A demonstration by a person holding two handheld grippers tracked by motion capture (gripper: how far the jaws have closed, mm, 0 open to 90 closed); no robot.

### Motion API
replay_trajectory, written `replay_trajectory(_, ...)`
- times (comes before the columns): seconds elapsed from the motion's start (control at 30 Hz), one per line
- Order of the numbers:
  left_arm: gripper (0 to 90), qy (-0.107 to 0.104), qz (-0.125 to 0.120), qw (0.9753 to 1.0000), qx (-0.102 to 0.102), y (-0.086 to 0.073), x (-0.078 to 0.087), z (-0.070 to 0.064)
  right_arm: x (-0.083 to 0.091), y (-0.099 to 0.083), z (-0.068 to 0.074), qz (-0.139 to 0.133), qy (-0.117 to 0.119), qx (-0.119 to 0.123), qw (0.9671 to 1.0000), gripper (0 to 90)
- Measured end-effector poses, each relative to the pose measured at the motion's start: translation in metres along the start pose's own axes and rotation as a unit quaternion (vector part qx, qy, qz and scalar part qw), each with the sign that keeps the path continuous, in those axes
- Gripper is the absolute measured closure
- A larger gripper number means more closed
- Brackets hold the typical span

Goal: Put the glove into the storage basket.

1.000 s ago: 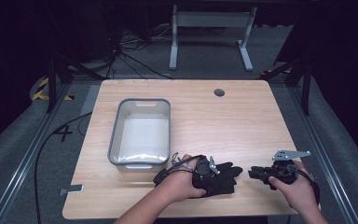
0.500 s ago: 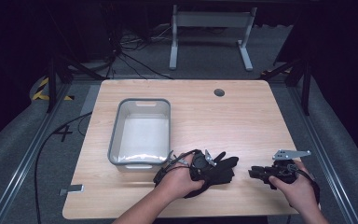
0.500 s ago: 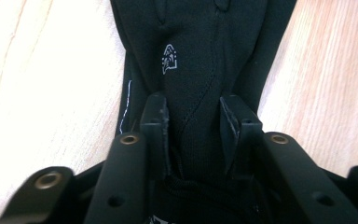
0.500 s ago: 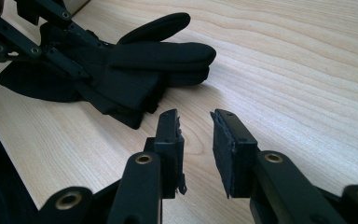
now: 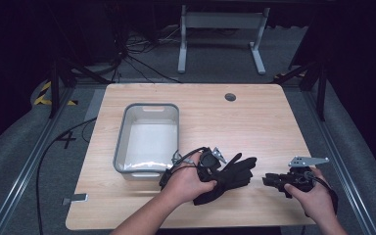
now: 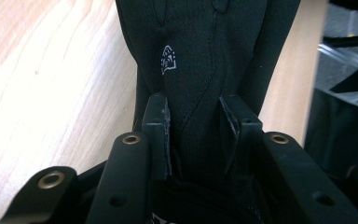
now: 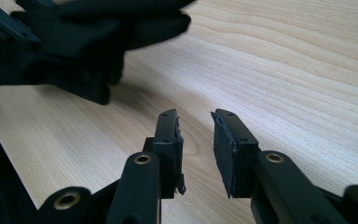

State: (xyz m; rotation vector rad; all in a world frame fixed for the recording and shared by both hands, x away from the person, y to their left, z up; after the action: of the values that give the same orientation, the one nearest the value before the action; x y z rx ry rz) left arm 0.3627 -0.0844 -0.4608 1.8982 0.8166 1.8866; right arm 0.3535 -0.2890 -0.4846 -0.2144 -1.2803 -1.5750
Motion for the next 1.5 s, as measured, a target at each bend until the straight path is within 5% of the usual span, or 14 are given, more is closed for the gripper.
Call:
replay_trajectory(0.53, 66.8, 0.012, -0.034, 0.9994, 0.003, 0.019, 0.054, 0.013, -0.001, 0.000, -0.001, 0.002, -0.001, -0.003, 1.0000, 70.7)
replay_trajectory(0.97, 66.6, 0.076, -0.046, 0.9948, 0.050, 0.009, 0.098, 0.041, -0.006, 0.003, 0.000, 0.005, 0.003, -0.001, 1.0000, 70.8)
replay_trajectory(1.23, 66.4, 0.128, -0.045, 0.9855, 0.102, -0.019, 0.126, 0.062, -0.015, 0.009, 0.004, 0.009, 0.013, 0.002, 0.9999, 70.7)
replay_trajectory(1.43, 66.2, 0.165, -0.045, 0.9729, 0.156, -0.046, 0.142, 0.079, -0.022, 0.016, 0.010, 0.012, 0.021, 0.012, 0.9996, 70.5)
replay_trajectory(1.5, 66.1, 0.180, -0.039, 0.9669, 0.177, -0.056, 0.146, 0.084, -0.024, 0.017, 0.011, 0.013, 0.023, 0.014, 0.9996, 70.4)
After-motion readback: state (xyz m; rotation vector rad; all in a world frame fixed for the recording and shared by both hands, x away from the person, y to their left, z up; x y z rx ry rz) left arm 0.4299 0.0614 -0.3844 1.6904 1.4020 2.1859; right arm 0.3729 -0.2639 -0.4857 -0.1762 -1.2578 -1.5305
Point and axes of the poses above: each handheld gripper's, and its own axes: x roughly backward along the jaws, y roughly out of its top, z roughly to its left, the point moved 9 cm from there along -x, roughly forward along the jaws, and after that the axes turned 14 degrees about -x, right-handed, at the moved point
